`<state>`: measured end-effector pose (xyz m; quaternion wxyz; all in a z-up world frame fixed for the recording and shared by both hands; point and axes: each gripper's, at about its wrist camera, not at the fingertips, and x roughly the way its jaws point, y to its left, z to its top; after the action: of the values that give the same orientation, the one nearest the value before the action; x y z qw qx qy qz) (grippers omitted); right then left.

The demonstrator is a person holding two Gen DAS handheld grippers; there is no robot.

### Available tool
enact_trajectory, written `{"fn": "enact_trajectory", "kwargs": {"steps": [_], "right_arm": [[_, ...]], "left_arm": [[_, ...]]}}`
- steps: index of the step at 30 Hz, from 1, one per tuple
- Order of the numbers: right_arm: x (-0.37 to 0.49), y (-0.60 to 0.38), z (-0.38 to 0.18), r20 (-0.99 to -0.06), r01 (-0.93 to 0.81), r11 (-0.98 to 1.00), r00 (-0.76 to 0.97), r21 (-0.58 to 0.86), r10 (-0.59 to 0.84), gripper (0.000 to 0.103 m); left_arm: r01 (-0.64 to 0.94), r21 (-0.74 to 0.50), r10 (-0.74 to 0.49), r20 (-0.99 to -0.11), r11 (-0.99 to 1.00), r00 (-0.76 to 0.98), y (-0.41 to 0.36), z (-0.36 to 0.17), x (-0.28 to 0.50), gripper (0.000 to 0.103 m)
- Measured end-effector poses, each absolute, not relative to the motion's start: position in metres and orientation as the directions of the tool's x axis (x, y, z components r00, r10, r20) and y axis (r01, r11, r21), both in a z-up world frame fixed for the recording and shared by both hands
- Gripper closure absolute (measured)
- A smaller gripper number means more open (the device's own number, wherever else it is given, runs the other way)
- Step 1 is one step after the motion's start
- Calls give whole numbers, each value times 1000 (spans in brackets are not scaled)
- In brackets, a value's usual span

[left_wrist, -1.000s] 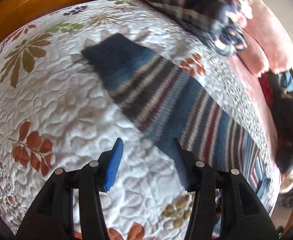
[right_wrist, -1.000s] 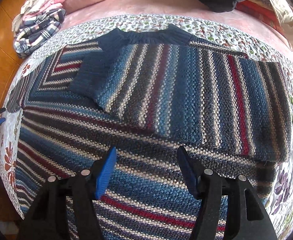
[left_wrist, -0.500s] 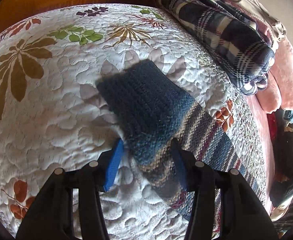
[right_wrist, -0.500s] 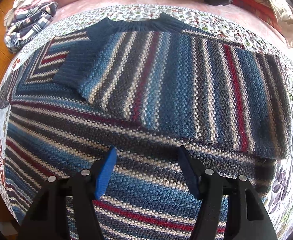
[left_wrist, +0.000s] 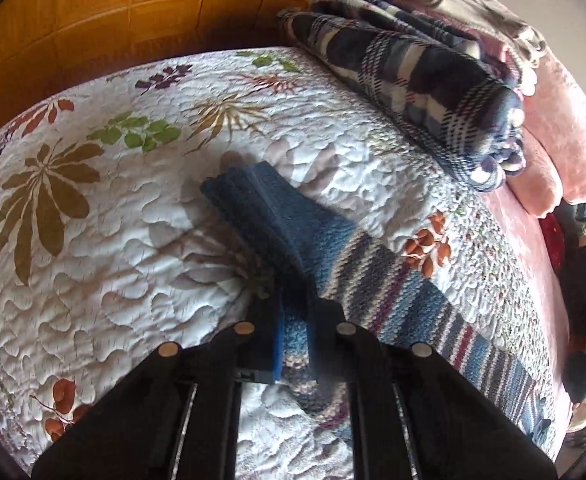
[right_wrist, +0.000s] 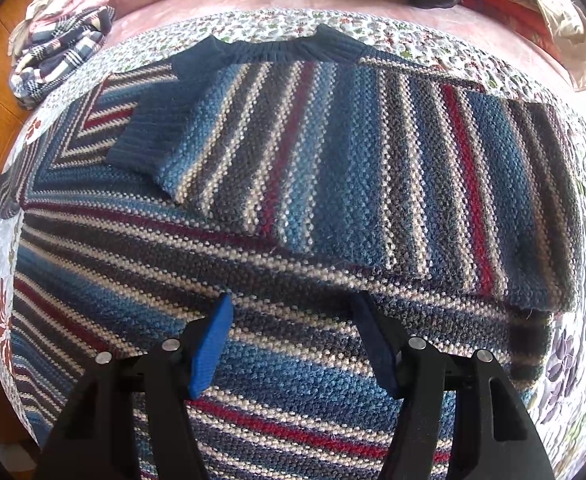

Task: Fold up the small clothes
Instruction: 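Lift the sleeve with the left tool and fold it across the body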

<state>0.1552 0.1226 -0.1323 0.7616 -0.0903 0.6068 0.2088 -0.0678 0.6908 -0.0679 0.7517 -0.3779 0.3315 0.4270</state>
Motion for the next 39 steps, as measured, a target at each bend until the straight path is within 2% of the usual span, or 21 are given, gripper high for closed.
{"fn": "enact_trajectory", "kwargs": {"steps": [8, 16, 22, 30, 39], "right_arm": [[150, 109, -123, -955, -417, 899, 188, 133, 229, 40], [147, 95, -108, -950, -427, 897, 216, 115, 225, 40], [152, 85, -102, -948, -421, 902, 236, 97, 213, 40], [160, 81, -99, -945, -414, 904, 242, 103, 219, 40], [164, 78, -106, -949, -404, 908, 227, 115, 220, 40]], "left_arm": [[-786, -330, 371, -742, 523, 559, 631, -23, -30, 97], [-633, -424, 228, -685, 647, 692, 554, -2, 24, 97], [-527, -480, 103, -663, 701, 741, 496, -6, 71, 97], [-456, -458, 3, -703, 764, 711, 420, -45, 117, 97], [-464, -409, -30, -775, 786, 631, 398, -92, 129, 97]]}}
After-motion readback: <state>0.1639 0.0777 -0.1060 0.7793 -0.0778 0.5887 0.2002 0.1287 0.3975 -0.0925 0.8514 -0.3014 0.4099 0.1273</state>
